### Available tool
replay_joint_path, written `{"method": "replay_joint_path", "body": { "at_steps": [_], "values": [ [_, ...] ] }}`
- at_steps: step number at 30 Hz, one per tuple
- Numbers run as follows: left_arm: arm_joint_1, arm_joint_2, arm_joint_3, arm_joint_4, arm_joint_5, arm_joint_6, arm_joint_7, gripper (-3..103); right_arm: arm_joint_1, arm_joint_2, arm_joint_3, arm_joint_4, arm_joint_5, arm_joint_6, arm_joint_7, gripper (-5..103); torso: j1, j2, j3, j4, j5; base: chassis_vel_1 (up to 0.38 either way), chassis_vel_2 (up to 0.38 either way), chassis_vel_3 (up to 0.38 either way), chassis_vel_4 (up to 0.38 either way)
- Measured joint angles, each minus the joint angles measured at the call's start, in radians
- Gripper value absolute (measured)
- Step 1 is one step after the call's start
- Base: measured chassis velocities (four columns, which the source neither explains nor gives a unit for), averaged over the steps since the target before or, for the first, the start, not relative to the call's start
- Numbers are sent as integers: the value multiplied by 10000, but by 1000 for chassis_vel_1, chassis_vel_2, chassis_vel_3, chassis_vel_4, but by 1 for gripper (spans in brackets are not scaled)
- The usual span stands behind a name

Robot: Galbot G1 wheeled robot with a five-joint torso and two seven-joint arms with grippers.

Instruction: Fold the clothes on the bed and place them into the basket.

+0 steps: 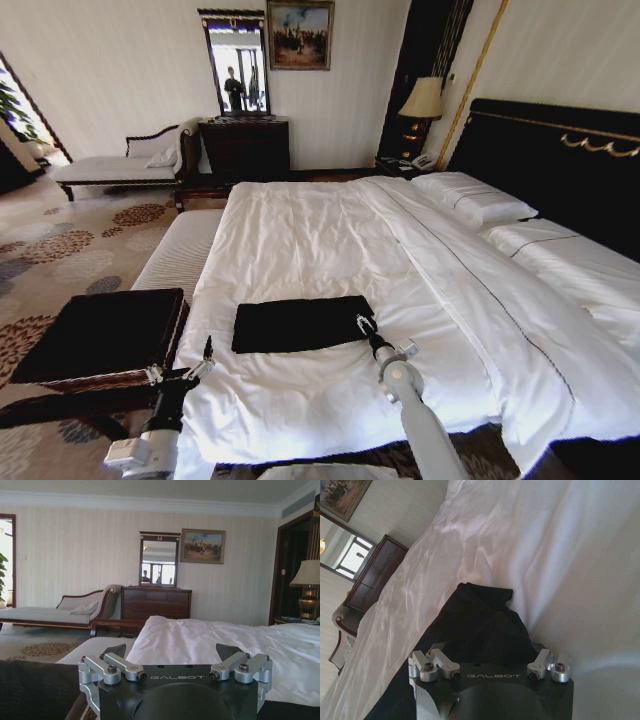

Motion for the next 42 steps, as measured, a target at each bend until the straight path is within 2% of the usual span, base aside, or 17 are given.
{"method": "replay_joint_path", "body": {
  "at_steps": [3, 5, 8, 9, 12, 15, 17, 19, 20, 21, 34, 42],
  "values": [
    [11, -31, -34, 34, -5, 8, -11, 100, 33, 34, -4, -63, 0, -1, -32, 66, 0, 0, 0, 1, 1, 0, 0, 0, 0],
    [26, -35, -29, 34, 4, 32, -30, 100, 37, 37, -5, -68, 0, -1, -35, 66, 0, 0, 0, 1, 2, 0, 0, 0, 0],
    [93, -41, 66, 90, 88, 60, -82, 100, 56, 41, -10, -72, -11, -1, -43, 50, 1, 0, 0, 1, 2, 0, 0, 0, 0],
    [93, -41, 66, 90, 88, 60, -82, 100, 56, 41, -10, -72, -11, -1, -43, 50, 1, 0, 0, 1, 2, 0, 0, 0, 0],
    [181, -57, 133, 116, 76, -30, -84, 100, 78, 9, 9, -72, -52, -2, -58, 33, 1, 0, 0, 2, 3, 0, 0, 0, 0],
    [220, -51, 149, 113, 97, -49, -85, 100, 81, -32, 9, -94, -123, 0, -92, 28, 1, 0, 0, 3, 2, 0, 0, 0, 0],
    [238, -45, 151, 164, 197, -64, -116, 100, 82, -70, -6, -162, -349, 7, -183, 18, 1, -1, 0, 2, 3, 0, 0, 0, 0],
    [249, -49, 152, 202, 214, -77, -121, 100, 85, -74, -16, -165, -398, 12, -194, 18, 1, 0, 0, 2, 3, 0, 0, 0, 0],
    [261, -60, 159, 233, 227, -99, -122, 100, 88, -78, -23, -161, -407, 14, -195, 7, 1, -1, 0, 3, 2, 0, 0, 0, 0],
    [280, -69, 171, 253, 232, -107, -122, 100, 91, -90, -31, -143, -418, 16, -195, 4, 1, 0, 0, 1, 2, 0, 0, 0, 0],
    [273, -49, -25, 432, 377, -107, -208, 100, 227, 26, -71, 50, -611, 51, -190, 3, 1, 0, 0, 1, 1, 0, 0, 0, 0],
    [261, -97, -116, 508, 196, -107, -208, 100, -30, -520, 341, 891, -1011, 262, -193, 3, 1, 0, 0, 0, 1, 0, 0, 0, 0]
  ]
}}
